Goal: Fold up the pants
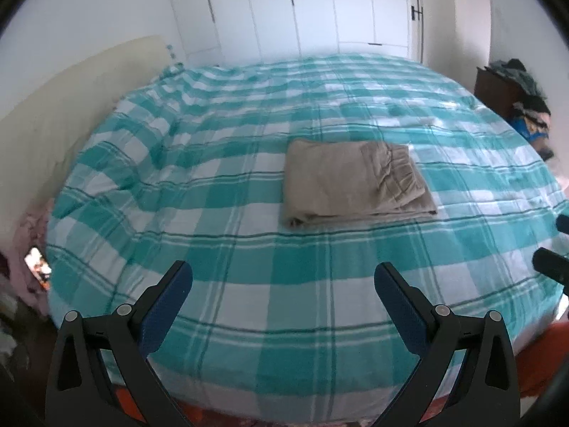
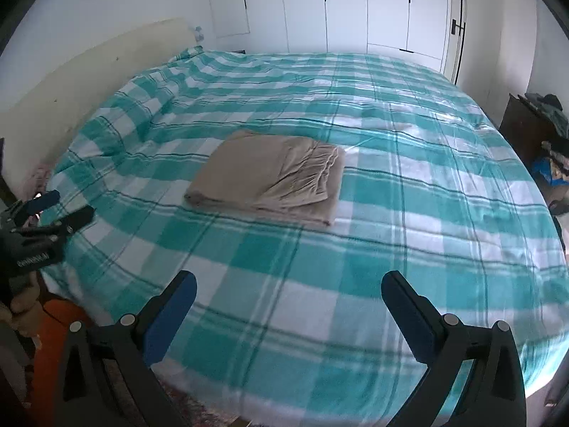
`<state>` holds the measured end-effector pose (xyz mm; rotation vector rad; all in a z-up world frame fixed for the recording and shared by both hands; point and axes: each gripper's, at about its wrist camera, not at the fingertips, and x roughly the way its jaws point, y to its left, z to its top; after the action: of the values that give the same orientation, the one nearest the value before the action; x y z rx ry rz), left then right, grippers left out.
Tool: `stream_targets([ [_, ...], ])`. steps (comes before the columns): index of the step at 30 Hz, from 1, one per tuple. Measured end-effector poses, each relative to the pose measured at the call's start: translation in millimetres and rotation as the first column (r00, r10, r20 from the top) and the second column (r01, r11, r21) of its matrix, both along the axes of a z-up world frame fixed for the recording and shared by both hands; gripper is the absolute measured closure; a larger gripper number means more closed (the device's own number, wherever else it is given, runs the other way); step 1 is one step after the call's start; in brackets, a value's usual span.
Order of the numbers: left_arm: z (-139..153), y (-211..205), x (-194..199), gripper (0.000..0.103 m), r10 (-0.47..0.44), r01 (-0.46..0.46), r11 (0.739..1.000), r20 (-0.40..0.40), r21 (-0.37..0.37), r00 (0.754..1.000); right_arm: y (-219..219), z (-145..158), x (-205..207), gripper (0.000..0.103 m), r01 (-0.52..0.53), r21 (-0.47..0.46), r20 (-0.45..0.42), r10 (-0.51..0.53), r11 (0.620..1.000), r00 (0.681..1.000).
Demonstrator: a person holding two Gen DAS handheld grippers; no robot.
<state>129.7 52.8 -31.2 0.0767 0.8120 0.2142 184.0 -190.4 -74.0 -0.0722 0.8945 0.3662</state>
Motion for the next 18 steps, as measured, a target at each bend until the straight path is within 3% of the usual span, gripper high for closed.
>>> stream_targets([
  [5, 15.7, -12.5, -25.2, 0.001, 0.016, -0.017, 0.997, 0.027, 0.069, 1.000, 3.0, 19.7, -29.9, 0.000, 0.035, -0.036, 0.038, -0.033, 0.999, 0.999],
  [13, 24.5, -17.5, -50.0, 0.001, -0.028, 0.025, 0.999, -0.057, -0.048, 0.998, 10.3, 35.6, -54.0, 0.001, 0.035, -0.077, 0.010, -0.035, 0.996, 0.999],
  [18, 28.0, -21.2, -60.9, 0.001, -0.037, 0.032, 0.997, -0.068, -0.071, 0.997, 12.4, 51.5, -69.8, 0.001, 0.024, -0.099, 0.027, -0.022, 0.995, 0.999],
])
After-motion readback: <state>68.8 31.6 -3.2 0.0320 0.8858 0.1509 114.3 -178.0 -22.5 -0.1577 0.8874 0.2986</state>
